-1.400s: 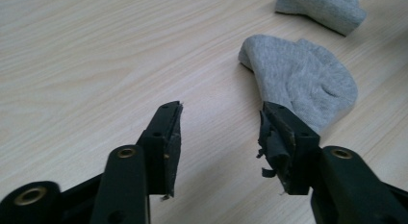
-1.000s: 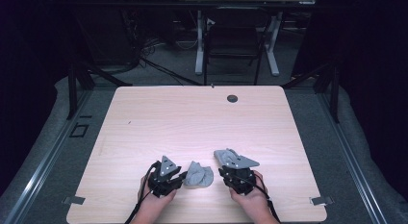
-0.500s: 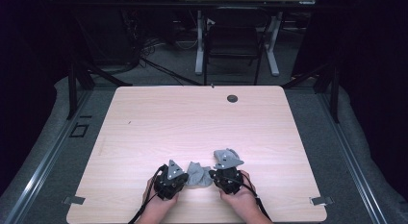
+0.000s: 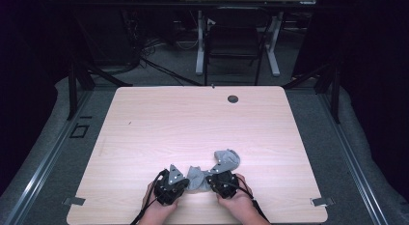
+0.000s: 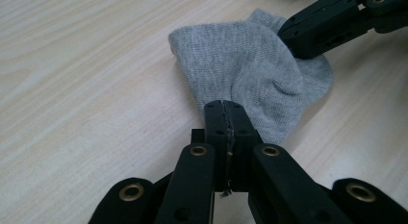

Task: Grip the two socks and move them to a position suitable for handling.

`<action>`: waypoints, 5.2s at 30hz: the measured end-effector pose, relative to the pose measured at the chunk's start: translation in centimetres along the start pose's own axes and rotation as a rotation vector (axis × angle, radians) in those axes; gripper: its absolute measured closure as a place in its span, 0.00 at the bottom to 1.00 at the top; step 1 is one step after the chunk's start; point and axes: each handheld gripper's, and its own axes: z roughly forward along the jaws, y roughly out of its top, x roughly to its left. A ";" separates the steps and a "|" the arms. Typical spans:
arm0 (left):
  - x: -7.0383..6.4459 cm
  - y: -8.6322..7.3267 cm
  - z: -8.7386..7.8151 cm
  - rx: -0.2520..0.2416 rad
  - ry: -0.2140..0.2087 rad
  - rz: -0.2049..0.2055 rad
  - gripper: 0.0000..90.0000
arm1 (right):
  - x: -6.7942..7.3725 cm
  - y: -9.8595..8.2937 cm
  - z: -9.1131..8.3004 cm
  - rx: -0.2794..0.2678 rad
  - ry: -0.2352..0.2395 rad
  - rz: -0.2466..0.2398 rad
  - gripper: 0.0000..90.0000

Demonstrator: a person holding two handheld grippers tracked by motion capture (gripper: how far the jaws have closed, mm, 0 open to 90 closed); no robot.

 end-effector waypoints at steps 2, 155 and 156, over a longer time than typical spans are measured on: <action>-0.4 -0.2 -0.3 0.005 -0.001 0.006 1.00 | 0.4 -0.3 -0.4 0.014 0.013 -0.008 1.00; 3.5 -2.2 -3.7 -0.049 0.032 -0.127 0.71 | -5.0 3.7 -4.1 -0.063 -0.134 0.144 0.96; 3.6 -2.2 -3.7 -0.048 0.034 -0.121 0.71 | -4.5 4.0 -4.1 -0.061 -0.132 0.140 0.96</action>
